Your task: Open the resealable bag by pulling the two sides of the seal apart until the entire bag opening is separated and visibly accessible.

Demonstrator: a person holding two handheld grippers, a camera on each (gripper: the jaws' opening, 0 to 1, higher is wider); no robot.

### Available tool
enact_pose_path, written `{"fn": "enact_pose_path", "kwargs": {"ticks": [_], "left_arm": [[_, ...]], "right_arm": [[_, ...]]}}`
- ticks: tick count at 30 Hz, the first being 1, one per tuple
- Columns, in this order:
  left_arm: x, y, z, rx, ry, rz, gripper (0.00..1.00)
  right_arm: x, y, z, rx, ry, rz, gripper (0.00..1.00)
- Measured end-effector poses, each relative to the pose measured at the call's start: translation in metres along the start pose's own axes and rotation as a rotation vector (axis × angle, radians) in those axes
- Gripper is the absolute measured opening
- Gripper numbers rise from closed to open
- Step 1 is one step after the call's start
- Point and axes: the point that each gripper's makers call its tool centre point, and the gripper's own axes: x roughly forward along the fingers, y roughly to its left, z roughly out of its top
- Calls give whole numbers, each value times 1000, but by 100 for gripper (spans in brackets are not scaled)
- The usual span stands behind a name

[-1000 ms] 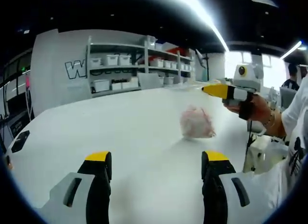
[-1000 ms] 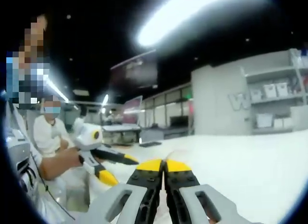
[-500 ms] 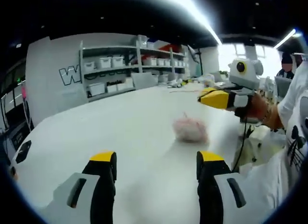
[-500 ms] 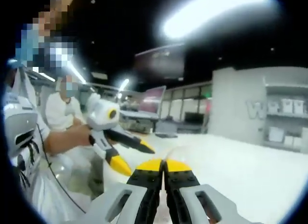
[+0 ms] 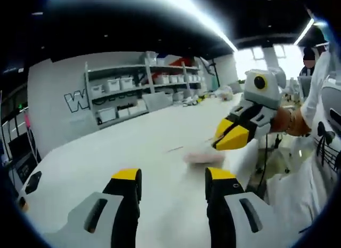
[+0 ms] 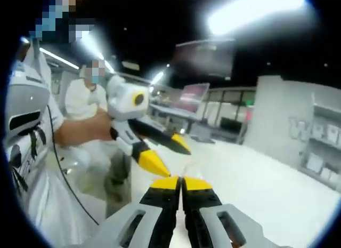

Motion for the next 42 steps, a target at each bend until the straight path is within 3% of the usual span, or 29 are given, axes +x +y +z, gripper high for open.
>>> {"fn": "enact_pose_path", "kwargs": {"ticks": [6, 15, 19, 22, 35, 42], "left_arm": [[-9, 0, 1, 132, -26, 16, 35], [-21, 4, -12, 311, 9, 46, 26], [-21, 0, -12, 452, 44, 39, 24], [-21, -2, -13, 513, 63, 41, 23], [-24, 2, -11, 610, 89, 65, 23], [-24, -1, -9, 630, 93, 73, 23]], "right_arm": [[5, 9, -2, 13, 7, 26, 0], [5, 4, -5, 30, 14, -2, 0], [9, 6, -6, 51, 19, 7, 2], [9, 8, -8, 69, 26, 18, 6], [-1, 20, -18, -24, 86, 20, 13], [6, 28, -13, -189, 119, 11, 13]]}}
